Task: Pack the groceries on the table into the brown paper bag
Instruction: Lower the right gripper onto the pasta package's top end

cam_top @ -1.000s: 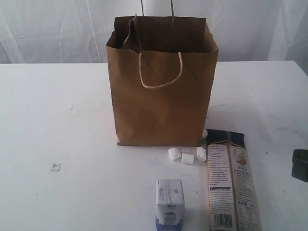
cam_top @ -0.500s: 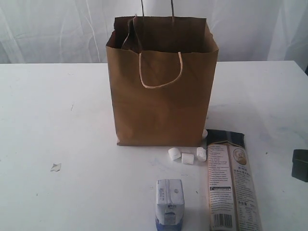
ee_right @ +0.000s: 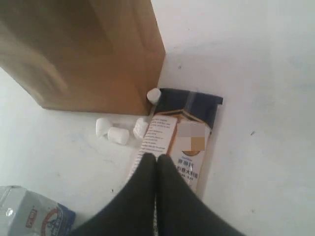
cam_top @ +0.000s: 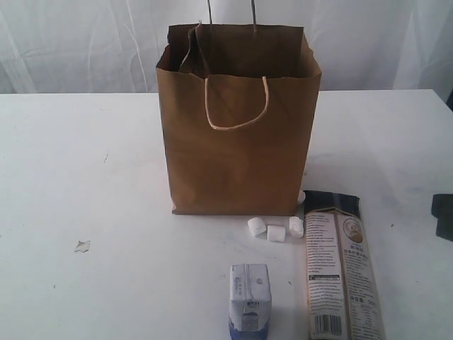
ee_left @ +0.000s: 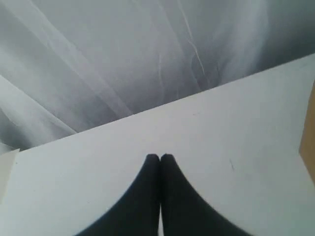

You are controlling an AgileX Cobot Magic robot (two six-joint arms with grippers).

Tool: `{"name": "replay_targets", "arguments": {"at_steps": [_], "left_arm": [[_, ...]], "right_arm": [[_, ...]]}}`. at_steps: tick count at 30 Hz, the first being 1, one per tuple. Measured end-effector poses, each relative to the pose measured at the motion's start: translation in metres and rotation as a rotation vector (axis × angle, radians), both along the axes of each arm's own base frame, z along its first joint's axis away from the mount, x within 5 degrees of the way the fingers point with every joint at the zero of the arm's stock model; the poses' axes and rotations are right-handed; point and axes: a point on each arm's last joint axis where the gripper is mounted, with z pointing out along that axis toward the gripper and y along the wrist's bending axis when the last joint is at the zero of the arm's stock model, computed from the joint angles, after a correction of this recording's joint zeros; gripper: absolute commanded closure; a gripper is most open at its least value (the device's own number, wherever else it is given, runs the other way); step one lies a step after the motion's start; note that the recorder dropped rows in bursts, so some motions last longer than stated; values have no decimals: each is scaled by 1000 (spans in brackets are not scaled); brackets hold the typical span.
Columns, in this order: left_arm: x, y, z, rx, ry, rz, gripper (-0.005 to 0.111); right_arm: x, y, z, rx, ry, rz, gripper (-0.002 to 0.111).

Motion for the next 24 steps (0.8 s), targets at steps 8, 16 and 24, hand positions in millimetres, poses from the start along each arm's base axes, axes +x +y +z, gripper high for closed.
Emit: {"name": "replay_targets", "arguments": {"at_steps": [8, 16, 24], "left_arm": [[-34, 19, -31, -170, -153, 152, 107], [-94, 33, -172, -270, -169, 126, 107], [-126, 40, -294, -420, -103, 177, 107]], "right_arm": [[9, 1, 12, -33, 56, 66, 108], [75, -8, -27, -57, 426, 101, 108], [92, -2, -44, 21, 691, 104, 108]]}}
